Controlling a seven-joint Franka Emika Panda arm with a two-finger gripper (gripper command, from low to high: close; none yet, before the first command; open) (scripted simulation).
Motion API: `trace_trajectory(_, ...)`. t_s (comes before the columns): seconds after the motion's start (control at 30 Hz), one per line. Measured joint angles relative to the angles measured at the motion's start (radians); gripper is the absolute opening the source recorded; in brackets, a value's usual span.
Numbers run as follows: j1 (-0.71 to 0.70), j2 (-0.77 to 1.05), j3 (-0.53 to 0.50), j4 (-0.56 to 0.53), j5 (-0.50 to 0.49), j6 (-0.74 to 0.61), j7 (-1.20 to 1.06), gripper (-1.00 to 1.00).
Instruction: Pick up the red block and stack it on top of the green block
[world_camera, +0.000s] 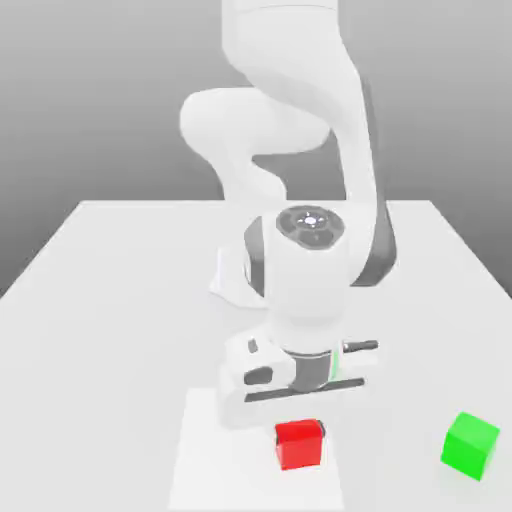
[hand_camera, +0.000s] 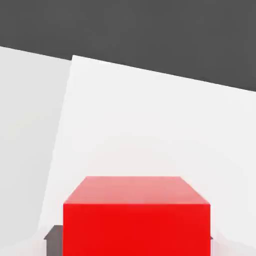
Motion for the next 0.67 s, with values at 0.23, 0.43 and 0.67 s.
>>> trace_trajectory(0.23, 0.051, -0.157, 0.071, 0.038, 0.004, -0.196, -0.049, -1.00)
trace_trajectory(0.43, 0.198, -0.076, 0.212, 0.202, -0.059, -0.286, -0.121, -1.00)
trace_trajectory(0.67, 0.247, 0.052, 0.187, 0.231, -0.131, -0.191, -0.085, 1.00)
